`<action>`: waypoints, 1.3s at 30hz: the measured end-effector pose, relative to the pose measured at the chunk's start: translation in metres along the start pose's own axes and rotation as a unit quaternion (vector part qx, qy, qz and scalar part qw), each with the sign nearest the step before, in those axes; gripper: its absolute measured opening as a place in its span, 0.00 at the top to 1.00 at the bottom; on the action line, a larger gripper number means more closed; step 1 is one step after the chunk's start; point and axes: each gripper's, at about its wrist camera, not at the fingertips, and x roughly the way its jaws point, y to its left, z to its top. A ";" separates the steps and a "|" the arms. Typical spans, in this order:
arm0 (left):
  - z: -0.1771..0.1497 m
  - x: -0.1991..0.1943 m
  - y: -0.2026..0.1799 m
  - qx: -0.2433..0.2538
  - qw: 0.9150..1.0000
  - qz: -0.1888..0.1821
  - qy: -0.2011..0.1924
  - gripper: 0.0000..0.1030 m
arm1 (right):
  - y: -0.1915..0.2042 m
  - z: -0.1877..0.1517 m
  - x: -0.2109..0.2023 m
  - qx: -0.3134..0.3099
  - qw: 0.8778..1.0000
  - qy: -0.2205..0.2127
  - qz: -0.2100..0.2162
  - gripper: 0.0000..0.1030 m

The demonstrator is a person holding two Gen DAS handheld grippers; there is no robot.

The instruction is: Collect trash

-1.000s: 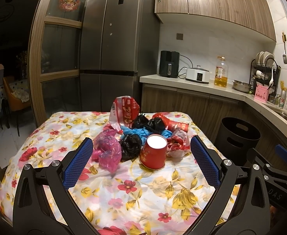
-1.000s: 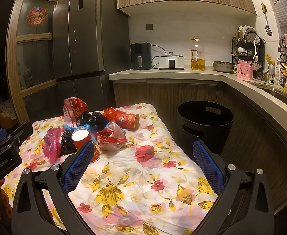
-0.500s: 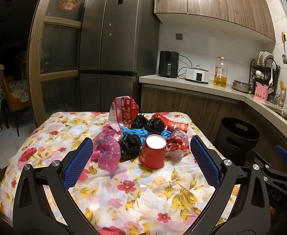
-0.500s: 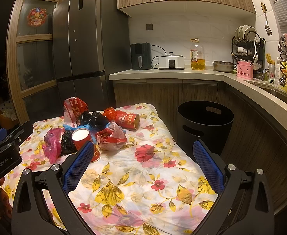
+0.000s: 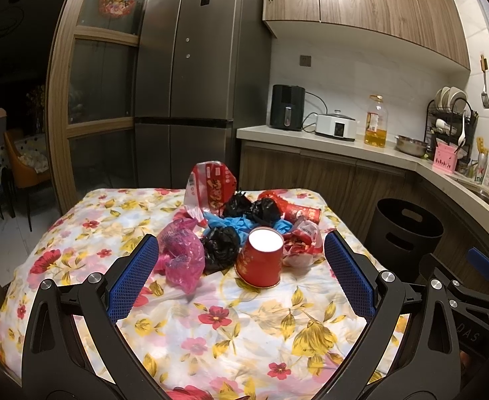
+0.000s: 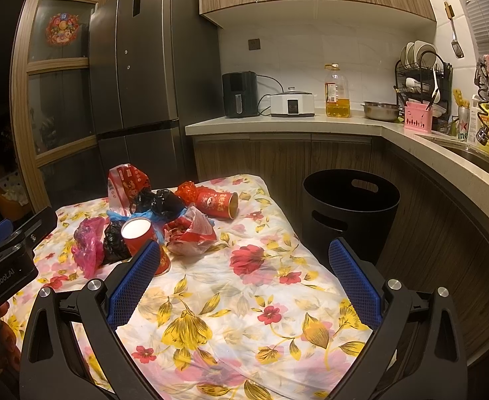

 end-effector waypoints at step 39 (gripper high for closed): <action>-0.034 0.102 0.076 -0.044 0.998 0.035 0.026 0.29 | 0.007 -0.010 0.075 0.002 0.999 0.019 0.025 0.13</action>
